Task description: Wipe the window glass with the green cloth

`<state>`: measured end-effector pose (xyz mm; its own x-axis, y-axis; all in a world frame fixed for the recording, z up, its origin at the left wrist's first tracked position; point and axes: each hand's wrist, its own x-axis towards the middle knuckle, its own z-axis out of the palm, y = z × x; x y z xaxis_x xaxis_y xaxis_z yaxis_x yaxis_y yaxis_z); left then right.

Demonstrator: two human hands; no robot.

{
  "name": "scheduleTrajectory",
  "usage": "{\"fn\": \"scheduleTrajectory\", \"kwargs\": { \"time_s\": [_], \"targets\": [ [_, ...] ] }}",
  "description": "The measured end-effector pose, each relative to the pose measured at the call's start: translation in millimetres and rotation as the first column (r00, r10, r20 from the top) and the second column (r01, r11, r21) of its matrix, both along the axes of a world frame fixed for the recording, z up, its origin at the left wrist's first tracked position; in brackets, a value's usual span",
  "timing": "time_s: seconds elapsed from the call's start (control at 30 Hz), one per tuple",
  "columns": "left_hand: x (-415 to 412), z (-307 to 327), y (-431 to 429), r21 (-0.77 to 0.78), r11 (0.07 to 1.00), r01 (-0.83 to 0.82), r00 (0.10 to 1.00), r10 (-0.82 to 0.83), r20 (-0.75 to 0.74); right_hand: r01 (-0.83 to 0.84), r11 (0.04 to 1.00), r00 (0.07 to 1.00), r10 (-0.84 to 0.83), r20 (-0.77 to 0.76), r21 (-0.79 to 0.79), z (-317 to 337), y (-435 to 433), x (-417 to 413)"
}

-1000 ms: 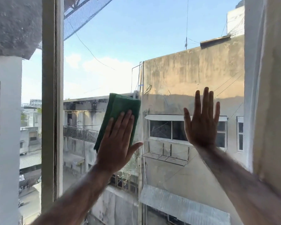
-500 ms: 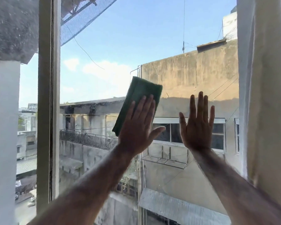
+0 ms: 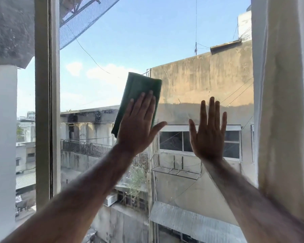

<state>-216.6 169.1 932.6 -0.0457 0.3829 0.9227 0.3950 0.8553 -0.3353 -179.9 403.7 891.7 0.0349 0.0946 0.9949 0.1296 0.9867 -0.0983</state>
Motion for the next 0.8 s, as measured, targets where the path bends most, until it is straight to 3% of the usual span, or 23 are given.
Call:
{"fn": "scheduleTrajectory", "kwargs": {
  "time_s": [0.07, 0.13, 0.27, 0.33, 0.37, 0.43, 0.5, 0.57, 0.8],
  "targets": [
    [0, -18, -6, -0.165, 0.986, -0.027, 0.999, 0.023, -0.028, -0.008, 1.000, 1.000, 0.008, -0.001, 0.001, 0, 0, 2],
    [-7, -11, -30, -0.203, 0.978, -0.054, 0.997, 0.042, -0.062, -0.013, 1.000, 1.000, 0.013, 0.002, -0.003, -1, -2, 2],
    [-15, 28, -63, 0.146, 0.984, -0.105, 0.994, 0.106, -0.004, -0.018, 1.000, 1.000, 0.018, 0.015, -0.004, -1, -2, 2],
    [-7, 29, -41, 0.234, 0.969, -0.079, 0.997, 0.071, 0.041, -0.013, 1.000, 1.000, 0.013, 0.012, -0.004, 0, 0, 1],
    [-2, 22, -24, 0.188, 0.981, -0.053, 0.998, 0.045, 0.046, -0.015, 1.000, 1.000, 0.015, 0.008, -0.004, 0, 0, 1],
    [4, -12, 6, -0.088, 0.996, -0.022, 1.000, 0.023, 0.001, -0.013, 1.000, 1.000, 0.013, 0.001, -0.003, 0, 0, 1],
    [9, -45, 19, -0.316, 0.948, -0.033, 0.999, 0.020, -0.045, -0.007, 1.000, 1.000, 0.007, 0.012, 0.000, 1, 1, 1],
    [6, -51, 13, -0.364, 0.931, -0.028, 0.998, 0.006, -0.063, -0.011, 1.000, 1.000, 0.011, 0.023, 0.007, -1, 0, 2],
    [7, 26, 17, 0.009, 0.999, -0.035, 0.999, 0.035, -0.020, -0.020, 1.000, 1.000, 0.020, 0.017, 0.004, 0, -1, 3]
  ]
}}
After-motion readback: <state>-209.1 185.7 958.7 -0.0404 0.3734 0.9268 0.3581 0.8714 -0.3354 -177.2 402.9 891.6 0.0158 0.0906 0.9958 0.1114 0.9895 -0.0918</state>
